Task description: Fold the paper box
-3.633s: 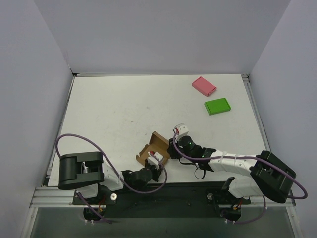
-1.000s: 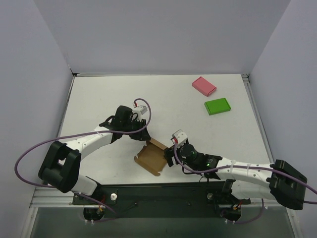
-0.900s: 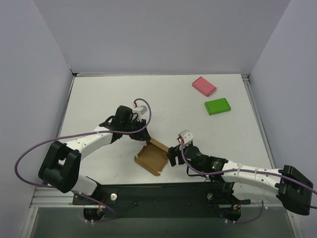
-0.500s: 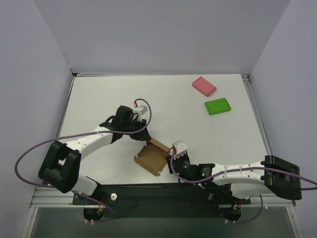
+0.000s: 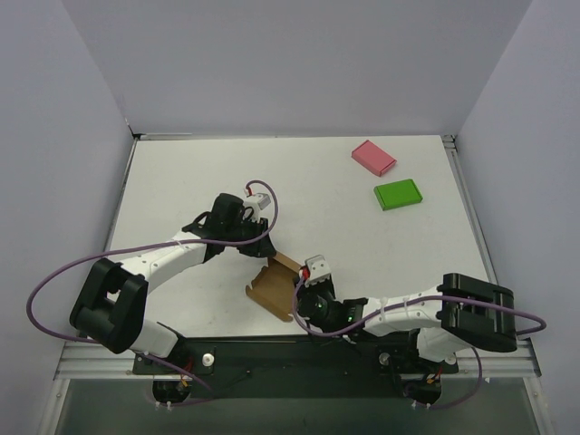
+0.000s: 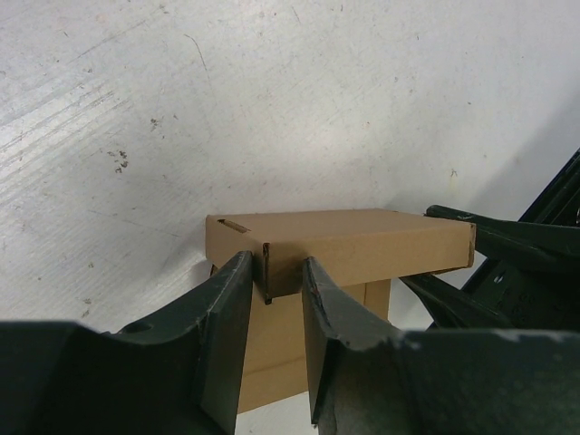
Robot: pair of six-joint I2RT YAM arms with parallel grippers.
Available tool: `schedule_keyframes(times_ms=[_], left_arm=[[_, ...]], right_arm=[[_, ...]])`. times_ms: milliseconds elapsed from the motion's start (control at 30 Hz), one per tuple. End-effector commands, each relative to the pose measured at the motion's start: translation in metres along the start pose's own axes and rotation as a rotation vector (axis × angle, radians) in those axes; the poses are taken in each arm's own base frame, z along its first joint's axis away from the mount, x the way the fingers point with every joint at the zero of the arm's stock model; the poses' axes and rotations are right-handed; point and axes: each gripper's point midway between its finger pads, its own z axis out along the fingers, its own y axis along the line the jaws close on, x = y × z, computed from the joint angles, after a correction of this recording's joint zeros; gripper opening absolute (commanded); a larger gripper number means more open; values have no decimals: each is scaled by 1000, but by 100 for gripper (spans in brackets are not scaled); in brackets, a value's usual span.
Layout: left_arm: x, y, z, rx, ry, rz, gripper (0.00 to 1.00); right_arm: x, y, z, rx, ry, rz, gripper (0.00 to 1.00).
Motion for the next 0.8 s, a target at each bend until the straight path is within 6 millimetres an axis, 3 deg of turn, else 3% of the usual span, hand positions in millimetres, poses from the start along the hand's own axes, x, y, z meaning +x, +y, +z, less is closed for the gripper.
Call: schedule_keyframes(times_ms=[0,333,667,767], left_arm=[[-1,3,-3,-31,5,30,37],[-1,1,-5,-29,1,33,36],[-3,-3,-7,-18,-11,38,36],[-2,-6,-8,-9,-13,39,36]], right_arm=[[-27,3,6,67,-82,64,40],[-19,-6,15,122,-44,76,35],[-5,-26,21,252,1,31,17],[-2,-31,22,292,18,12,17]])
